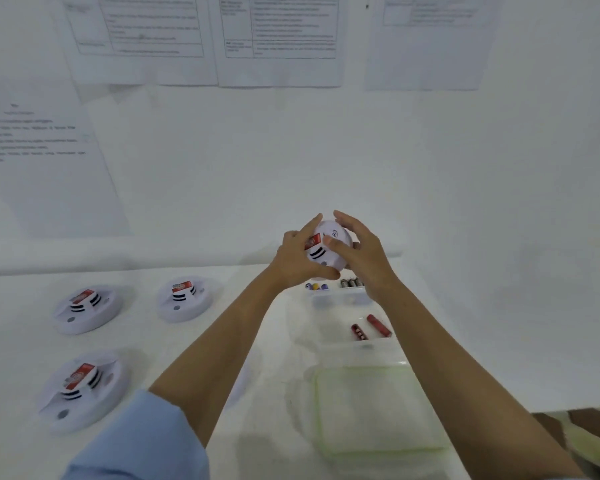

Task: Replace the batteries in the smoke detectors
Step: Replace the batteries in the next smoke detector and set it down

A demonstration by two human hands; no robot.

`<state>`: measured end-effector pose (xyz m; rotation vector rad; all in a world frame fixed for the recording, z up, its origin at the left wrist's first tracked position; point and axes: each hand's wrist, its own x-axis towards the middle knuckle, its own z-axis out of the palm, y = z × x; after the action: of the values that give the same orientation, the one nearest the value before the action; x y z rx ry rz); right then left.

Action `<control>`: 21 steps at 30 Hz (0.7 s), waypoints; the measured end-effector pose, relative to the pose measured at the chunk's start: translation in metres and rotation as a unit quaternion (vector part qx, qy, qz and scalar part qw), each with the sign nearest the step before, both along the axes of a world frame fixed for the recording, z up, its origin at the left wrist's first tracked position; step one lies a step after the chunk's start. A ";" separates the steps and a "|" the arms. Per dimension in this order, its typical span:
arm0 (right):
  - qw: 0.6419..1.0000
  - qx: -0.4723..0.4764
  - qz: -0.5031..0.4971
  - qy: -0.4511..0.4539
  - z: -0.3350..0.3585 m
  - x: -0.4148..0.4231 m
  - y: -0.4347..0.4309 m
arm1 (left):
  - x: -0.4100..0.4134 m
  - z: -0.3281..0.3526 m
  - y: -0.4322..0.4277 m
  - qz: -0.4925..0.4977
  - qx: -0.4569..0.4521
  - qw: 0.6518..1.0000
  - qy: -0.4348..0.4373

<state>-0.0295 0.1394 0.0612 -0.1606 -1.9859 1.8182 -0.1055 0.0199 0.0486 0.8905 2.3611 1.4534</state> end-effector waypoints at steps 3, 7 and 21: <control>0.993 -0.099 0.058 -0.015 -0.003 0.011 0.032 | 0.010 -0.006 0.014 -0.020 0.093 0.993 -0.065; 0.980 -0.076 0.137 -0.120 -0.019 0.018 0.059 | 0.029 -0.017 0.026 -0.041 0.168 0.975 -0.141; 0.979 -0.121 0.143 -0.086 -0.036 0.015 0.062 | 0.035 -0.038 0.019 -0.033 0.146 0.989 -0.016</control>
<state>-0.0149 0.2011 0.0256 -0.1144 -1.9779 2.2999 -0.0705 0.0385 0.0106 0.9941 2.1078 1.8025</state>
